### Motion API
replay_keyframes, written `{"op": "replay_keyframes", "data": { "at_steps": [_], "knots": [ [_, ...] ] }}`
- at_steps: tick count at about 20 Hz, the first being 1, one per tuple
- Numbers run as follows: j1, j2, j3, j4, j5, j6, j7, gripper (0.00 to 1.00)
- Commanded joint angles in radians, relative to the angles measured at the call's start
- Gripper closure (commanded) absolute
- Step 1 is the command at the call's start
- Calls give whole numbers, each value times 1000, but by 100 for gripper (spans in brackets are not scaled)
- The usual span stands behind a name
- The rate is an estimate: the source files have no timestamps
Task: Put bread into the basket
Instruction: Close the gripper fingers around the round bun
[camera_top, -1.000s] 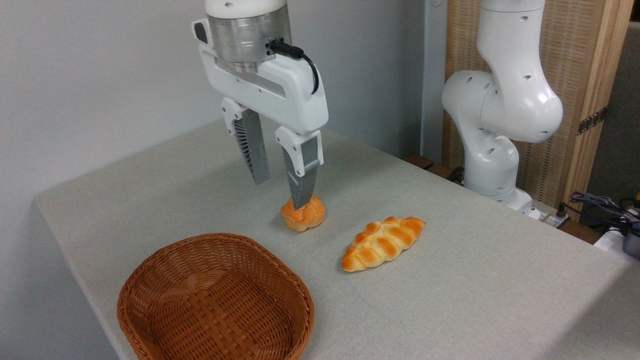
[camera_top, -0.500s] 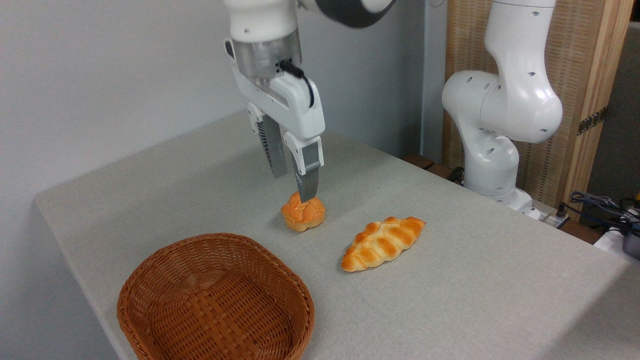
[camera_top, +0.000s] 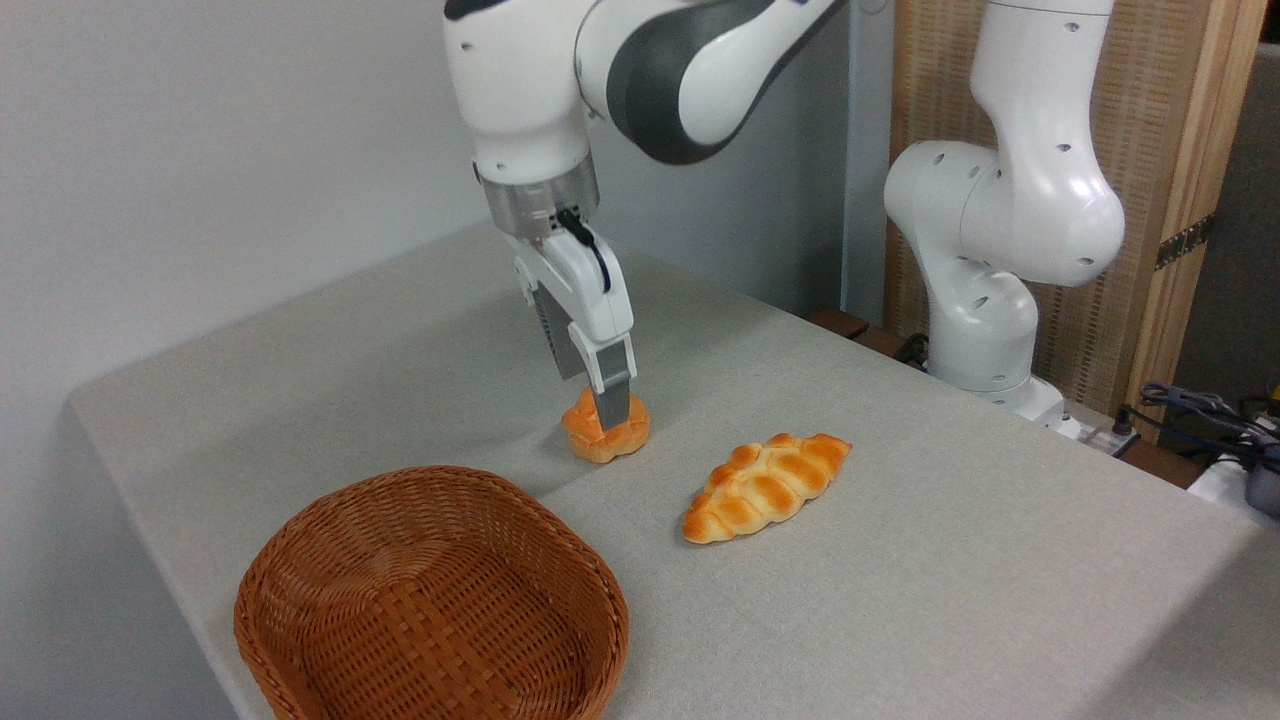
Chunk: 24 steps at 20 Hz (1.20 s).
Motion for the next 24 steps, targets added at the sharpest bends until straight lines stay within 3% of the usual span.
{"op": "replay_keyframes", "data": {
  "at_steps": [1, 8, 10, 11, 12, 15, 23, 24],
  "knots": [
    [-10, 9, -26, -45, -19, 62, 17, 0],
    [-13, 30, -46, -100, -17, 138, 19, 1],
    [-13, 32, -46, -109, -17, 148, 20, 24],
    [-13, 33, -50, -111, -17, 148, 23, 40],
    [-13, 36, -55, -109, -17, 148, 25, 46],
    [-13, 41, -58, -111, -17, 150, 26, 58],
    [-13, 42, -58, -109, -17, 148, 26, 67],
    [-13, 42, -58, -109, -17, 148, 26, 73]
  ]
}}
